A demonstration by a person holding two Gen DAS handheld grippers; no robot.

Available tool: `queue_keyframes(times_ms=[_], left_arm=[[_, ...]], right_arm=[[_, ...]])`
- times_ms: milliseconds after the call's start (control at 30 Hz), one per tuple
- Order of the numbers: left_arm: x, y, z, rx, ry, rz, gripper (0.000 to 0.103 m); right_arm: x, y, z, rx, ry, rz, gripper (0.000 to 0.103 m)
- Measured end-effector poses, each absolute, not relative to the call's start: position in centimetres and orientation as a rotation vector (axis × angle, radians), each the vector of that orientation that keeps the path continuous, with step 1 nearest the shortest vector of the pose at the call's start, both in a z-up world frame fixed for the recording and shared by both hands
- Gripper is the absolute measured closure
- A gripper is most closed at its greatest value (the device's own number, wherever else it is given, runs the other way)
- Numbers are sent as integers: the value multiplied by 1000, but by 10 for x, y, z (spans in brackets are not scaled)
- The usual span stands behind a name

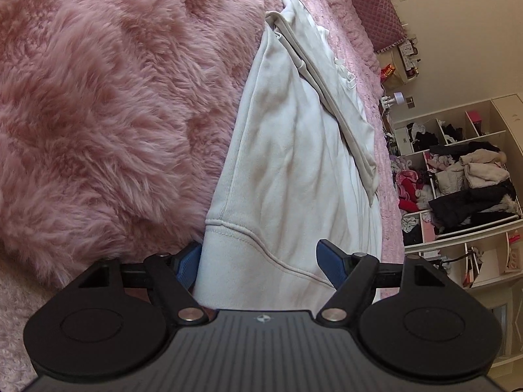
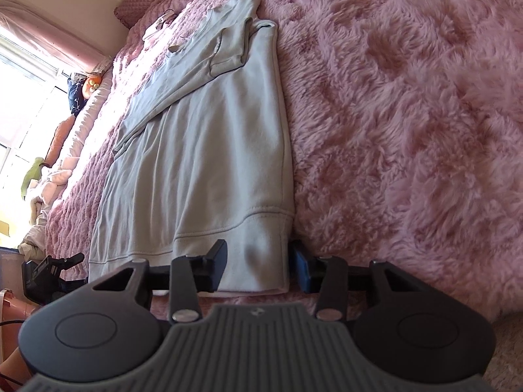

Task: Fold small clothes
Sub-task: 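Grasp the sweatshirt hem with both grippers, then lift the hem with both grippers, fold it toward the collar, release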

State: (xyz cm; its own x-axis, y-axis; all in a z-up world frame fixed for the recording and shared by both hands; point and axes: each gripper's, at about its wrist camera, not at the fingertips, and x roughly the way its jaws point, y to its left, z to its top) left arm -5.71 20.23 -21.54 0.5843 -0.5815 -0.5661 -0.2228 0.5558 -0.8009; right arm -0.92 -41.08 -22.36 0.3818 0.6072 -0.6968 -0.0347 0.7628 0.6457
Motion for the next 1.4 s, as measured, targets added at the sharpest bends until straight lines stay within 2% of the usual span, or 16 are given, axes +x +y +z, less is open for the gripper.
queue_keyframes(times_ms=[33, 67, 100, 167, 200, 233, 267, 633, 900, 1133, 1400], left_arm=[[-58, 203, -215, -995, 954, -259, 16], [-59, 203, -214, -992, 944, -261, 22], [-61, 203, -211, -977, 930, -254, 28], [-64, 199, -206, -922, 932, -232, 60], [-64, 196, -203, -887, 941, -227, 67], [-65, 194, -202, -873, 944, -233, 85], [-66, 192, -200, -872, 945, -245, 95], [-54, 185, -185, -914, 900, -320, 97], [-28, 202, -159, -1051, 700, -448, 98], [42, 222, -140, -1076, 593, -483, 98], [142, 252, -123, -1042, 525, -472, 98]], right_arm=[[-9, -411, -223, 608, 1112, 448, 75], [-9, -410, -222, 607, 1107, 451, 81], [-10, -409, -220, 594, 1103, 460, 94], [-10, -407, -216, 586, 1094, 479, 96], [-10, -407, -213, 587, 1087, 484, 96], [-10, -407, -211, 587, 1084, 486, 96], [-10, -408, -208, 591, 1083, 489, 96], [0, -403, -191, 668, 1081, 540, 100], [28, -414, -170, 864, 960, 542, 100], [99, -414, -149, 957, 828, 504, 100], [220, -408, -132, 963, 726, 433, 101]])
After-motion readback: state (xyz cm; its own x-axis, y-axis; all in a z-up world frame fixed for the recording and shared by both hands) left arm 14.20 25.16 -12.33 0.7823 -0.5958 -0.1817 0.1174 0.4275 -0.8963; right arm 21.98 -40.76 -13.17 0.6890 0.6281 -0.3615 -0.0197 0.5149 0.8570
